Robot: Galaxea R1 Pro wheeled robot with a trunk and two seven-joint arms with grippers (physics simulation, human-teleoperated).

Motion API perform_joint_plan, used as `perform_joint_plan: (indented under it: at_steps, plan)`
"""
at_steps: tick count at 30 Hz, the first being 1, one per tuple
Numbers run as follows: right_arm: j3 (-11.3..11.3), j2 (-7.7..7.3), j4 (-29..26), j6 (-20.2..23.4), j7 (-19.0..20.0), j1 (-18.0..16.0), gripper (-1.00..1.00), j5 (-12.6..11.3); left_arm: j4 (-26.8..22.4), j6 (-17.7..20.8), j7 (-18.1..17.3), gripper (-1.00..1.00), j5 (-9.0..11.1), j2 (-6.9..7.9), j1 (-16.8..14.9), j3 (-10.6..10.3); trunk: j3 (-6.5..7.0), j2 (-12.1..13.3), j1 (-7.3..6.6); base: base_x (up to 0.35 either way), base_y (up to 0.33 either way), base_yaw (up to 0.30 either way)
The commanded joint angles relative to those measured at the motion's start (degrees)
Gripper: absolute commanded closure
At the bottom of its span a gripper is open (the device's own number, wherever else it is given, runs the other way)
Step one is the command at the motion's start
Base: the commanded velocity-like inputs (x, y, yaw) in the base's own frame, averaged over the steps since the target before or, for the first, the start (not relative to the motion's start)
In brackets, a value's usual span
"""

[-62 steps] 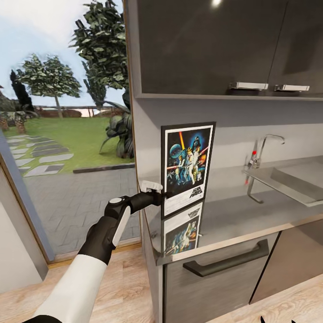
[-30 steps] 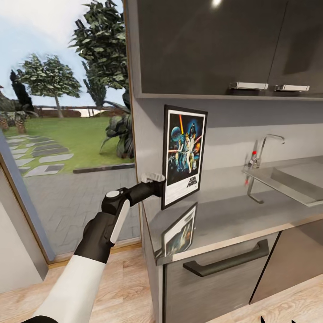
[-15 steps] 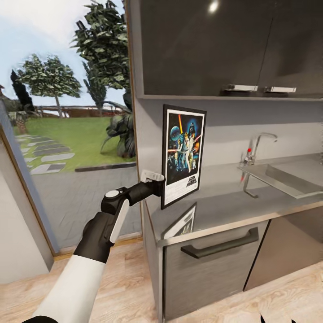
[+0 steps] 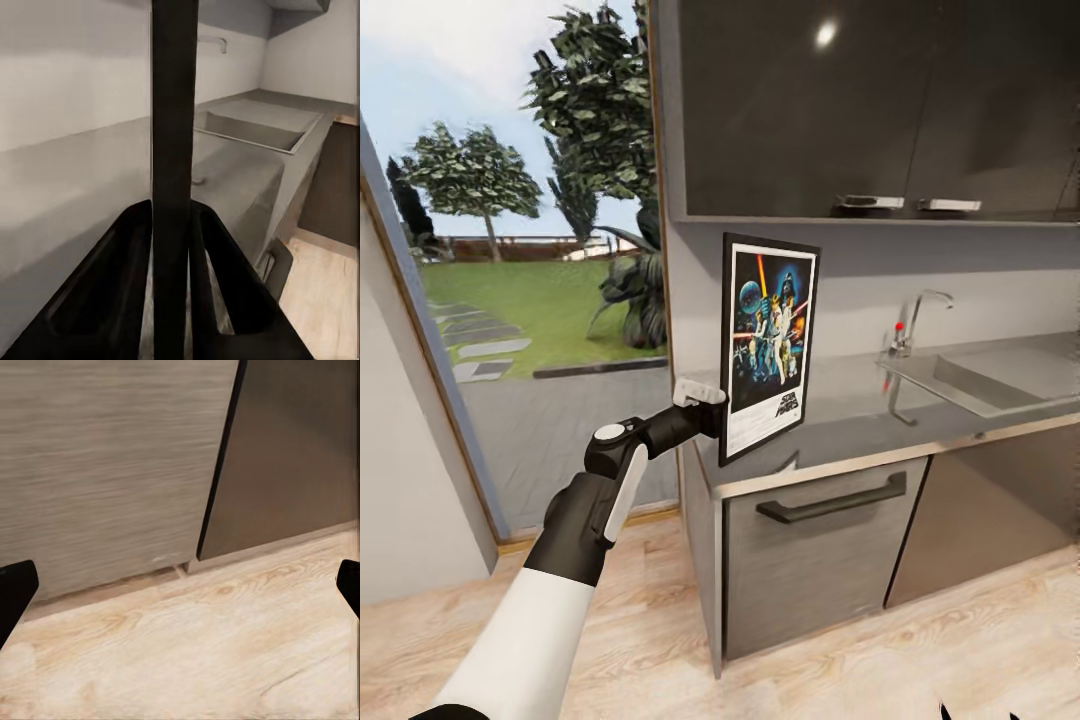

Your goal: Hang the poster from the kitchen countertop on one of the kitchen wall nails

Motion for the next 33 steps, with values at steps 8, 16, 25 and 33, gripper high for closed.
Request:
perform_joint_plan:
  at_steps: [8, 16, 25, 33]
  plan:
    - [-0.18, 0.03, 0.0, -0.06, 0.37, 0.01, -1.0, -0.04, -0.1, 0.32, -0.25, 1.0, 0.37, -0.02, -0.02, 0.08, -0.05, -0.04, -0.03, -0.338, 0.0, 0.0]
    - [-0.18, 0.03, 0.0, -0.06, 0.37, -0.02, -1.0, -0.04, -1.36, 0.3, -2.08, 1.0, 0.54, -0.02, 0.04, 0.1, -0.05, -0.04, -0.03, -0.338, 0.0, 0.0]
    - [-0.18, 0.03, 0.01, -0.06, 0.37, 0.02, -1.0, 0.0, -1.65, 0.3, -10.64, 1.0, 0.59, 0.63, 0.14, 0.14, -0.05, -0.04, -0.03, -0.339, 0.0, 0.0]
    - [0.18, -0.21, 0.01, 0.11, 0.76, 0.01, -1.0, 0.04, -1.05, 0.46, -31.2, 1.0, 0.49, 5.76, 0.14, 2.33, -0.05, -0.04, -0.03, -0.326, 0.0, 0.0]
